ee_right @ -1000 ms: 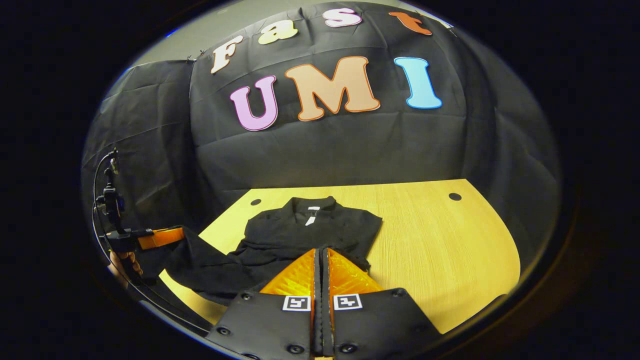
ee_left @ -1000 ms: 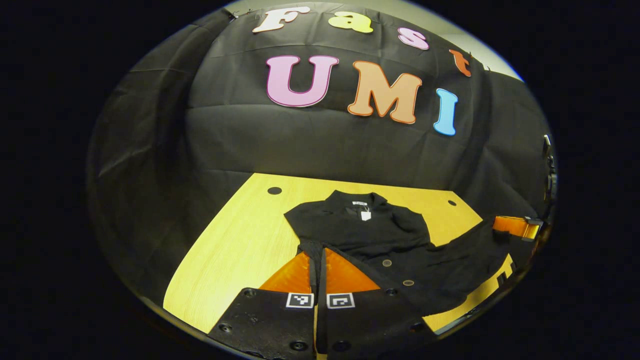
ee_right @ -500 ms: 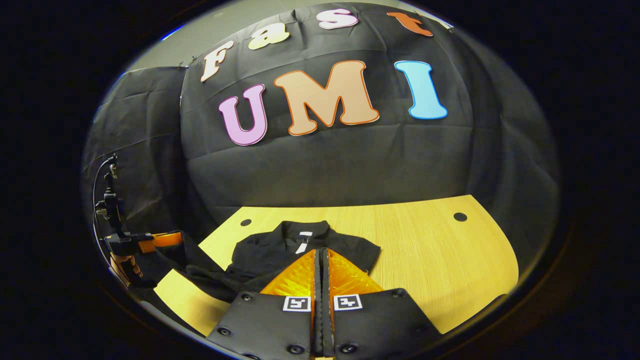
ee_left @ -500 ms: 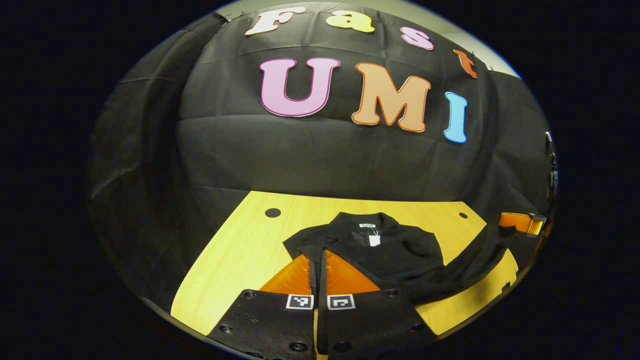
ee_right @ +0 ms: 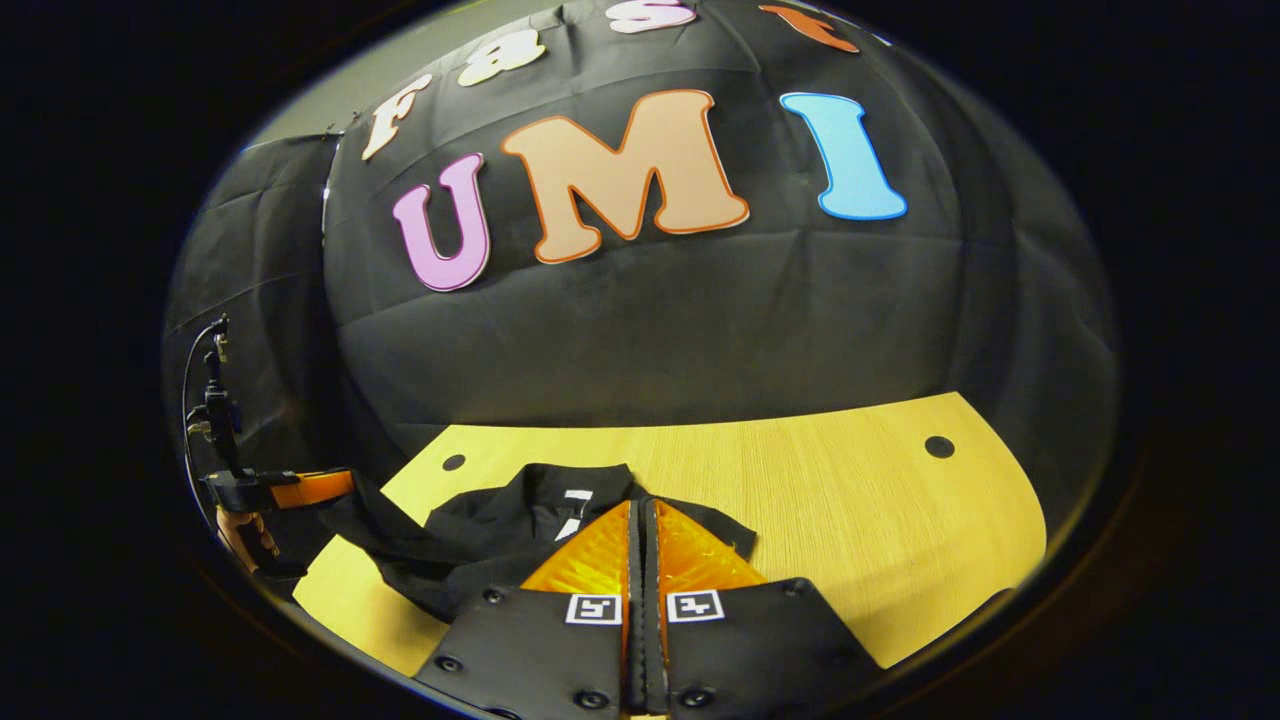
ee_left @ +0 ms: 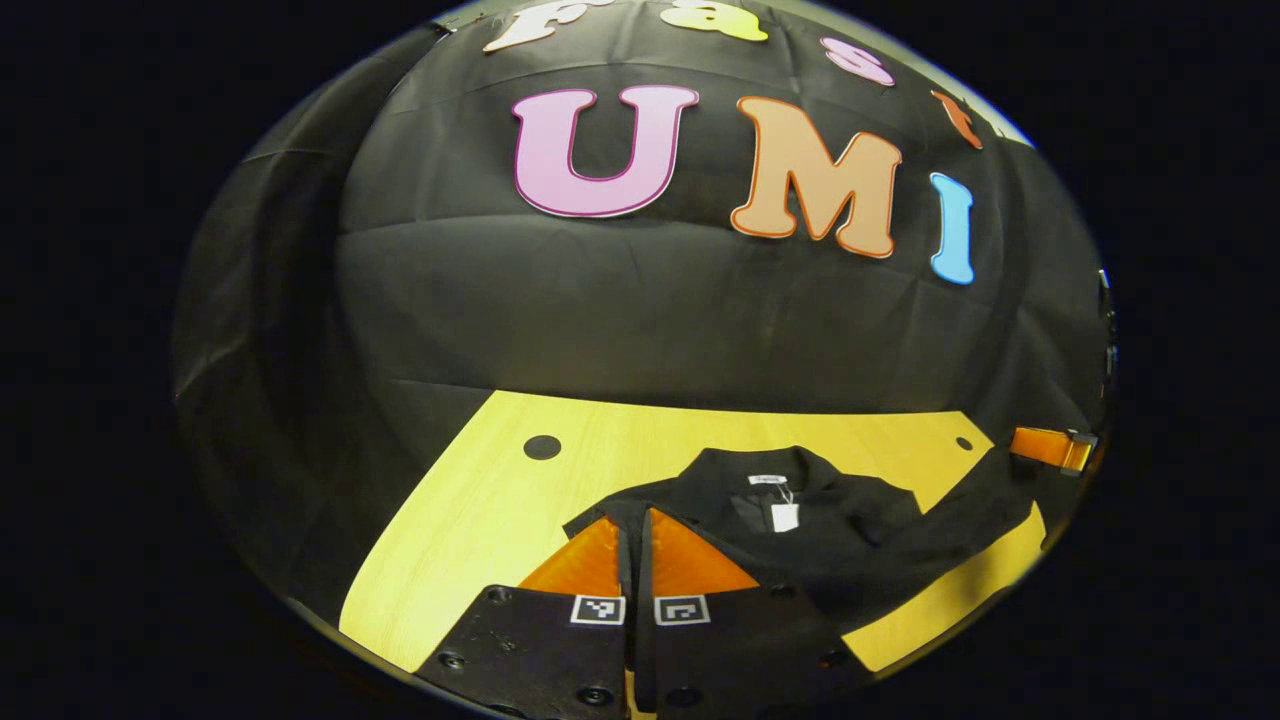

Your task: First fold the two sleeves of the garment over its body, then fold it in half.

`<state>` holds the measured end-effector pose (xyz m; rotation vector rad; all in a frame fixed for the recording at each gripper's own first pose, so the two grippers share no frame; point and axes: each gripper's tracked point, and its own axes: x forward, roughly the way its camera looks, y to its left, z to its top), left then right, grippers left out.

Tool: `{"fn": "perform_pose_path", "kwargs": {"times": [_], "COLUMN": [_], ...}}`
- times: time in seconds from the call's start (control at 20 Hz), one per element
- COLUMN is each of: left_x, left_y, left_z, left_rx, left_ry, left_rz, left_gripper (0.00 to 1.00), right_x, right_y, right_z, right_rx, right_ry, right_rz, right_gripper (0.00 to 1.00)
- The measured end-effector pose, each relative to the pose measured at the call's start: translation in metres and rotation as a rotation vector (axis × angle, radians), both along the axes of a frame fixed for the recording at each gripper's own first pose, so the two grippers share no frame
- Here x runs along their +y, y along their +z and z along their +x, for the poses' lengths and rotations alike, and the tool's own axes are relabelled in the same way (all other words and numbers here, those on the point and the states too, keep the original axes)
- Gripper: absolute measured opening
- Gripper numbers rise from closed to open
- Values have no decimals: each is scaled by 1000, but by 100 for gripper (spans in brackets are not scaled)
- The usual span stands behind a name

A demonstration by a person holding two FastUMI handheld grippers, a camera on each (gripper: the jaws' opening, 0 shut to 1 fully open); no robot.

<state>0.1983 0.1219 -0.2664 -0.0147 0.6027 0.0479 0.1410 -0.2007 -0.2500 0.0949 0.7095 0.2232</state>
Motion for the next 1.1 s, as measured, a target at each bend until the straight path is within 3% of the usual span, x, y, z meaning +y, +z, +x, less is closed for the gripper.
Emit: {"fn": "perform_pose_path", "kwargs": {"times": [0.35, 0.5, 0.6, 0.65, 0.7, 0.9, 1.1], "left_x": [0, 16, 18, 28, 21, 14, 2], "left_y": [-42, -47, -17, -11, 5, 50, 99], "left_z": [40, 50, 45, 64, 67, 48, 14], "left_rx": [35, 9, -92, -154, -195, -253, -324], "left_ry": [-25, 33, 83, 94, 86, 68, 73], "left_rz": [100, 166, 179, 175, 164, 154, 95], "left_gripper": [0, 0, 58, 87, 94, 93, 93], "right_x": [-15, -28, -39, -42, -41, -35, -22], "right_y": [-45, -54, -40, -28, -18, 24, 66], "right_z": [46, 55, 68, 72, 72, 60, 15], "right_rx": [67, 72, -12, -60, -101, -204, -264], "right_ry": [-64, -117, -158, -163, -165, -162, -143], "right_rz": [-1, -35, -80, -92, -102, -111, -117], "right_gripper": [2, 5, 51, 75, 98, 98, 98]}}
